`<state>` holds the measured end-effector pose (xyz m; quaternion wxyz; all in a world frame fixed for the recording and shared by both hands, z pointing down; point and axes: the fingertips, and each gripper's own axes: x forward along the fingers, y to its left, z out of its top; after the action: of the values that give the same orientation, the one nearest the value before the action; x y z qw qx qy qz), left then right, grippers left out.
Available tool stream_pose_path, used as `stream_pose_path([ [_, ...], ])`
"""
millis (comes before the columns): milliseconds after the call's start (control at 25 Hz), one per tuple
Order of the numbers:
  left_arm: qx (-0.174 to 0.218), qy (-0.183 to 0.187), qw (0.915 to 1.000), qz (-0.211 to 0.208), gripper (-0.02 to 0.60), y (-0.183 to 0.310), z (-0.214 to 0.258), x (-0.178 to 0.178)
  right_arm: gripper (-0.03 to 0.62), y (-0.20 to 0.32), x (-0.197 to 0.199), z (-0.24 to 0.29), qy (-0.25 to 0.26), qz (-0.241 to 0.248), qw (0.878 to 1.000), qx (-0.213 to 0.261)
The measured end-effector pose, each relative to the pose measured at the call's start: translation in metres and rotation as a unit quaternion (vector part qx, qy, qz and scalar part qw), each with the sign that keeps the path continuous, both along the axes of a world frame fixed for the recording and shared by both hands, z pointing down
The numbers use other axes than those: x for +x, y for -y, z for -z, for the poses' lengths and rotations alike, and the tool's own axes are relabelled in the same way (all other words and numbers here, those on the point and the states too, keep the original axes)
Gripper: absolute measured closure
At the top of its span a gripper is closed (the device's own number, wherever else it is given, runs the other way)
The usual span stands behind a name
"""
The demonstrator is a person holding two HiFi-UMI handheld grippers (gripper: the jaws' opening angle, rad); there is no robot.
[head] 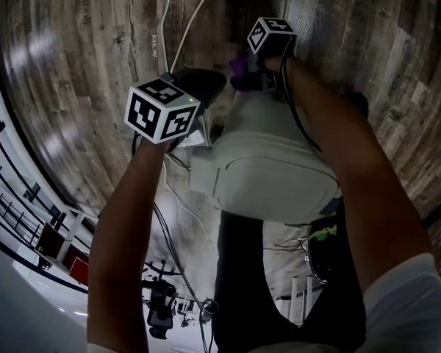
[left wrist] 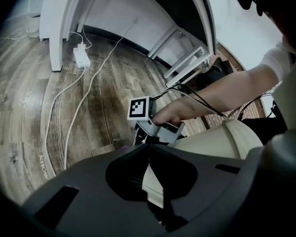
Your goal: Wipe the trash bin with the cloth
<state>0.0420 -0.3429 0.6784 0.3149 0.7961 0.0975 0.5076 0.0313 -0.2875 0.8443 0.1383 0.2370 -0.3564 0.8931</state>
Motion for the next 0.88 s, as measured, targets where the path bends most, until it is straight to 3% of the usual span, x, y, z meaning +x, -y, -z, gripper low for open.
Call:
stream_pose_path([
  [480,-0.006,0.002,1.0,-0.006,0.577,-0.009,-0.01,-0.005,0.497,-0.008,0.008,-0.014,-0.005,0.063,0.998,0.0],
  [880,-0.005,-0.005,0.9997,-0.023,0.577,-0.016,-0.008,0.015,0.497,-0.069,0.065,-0.031,-0.044,0.066,0.997,-0.025],
])
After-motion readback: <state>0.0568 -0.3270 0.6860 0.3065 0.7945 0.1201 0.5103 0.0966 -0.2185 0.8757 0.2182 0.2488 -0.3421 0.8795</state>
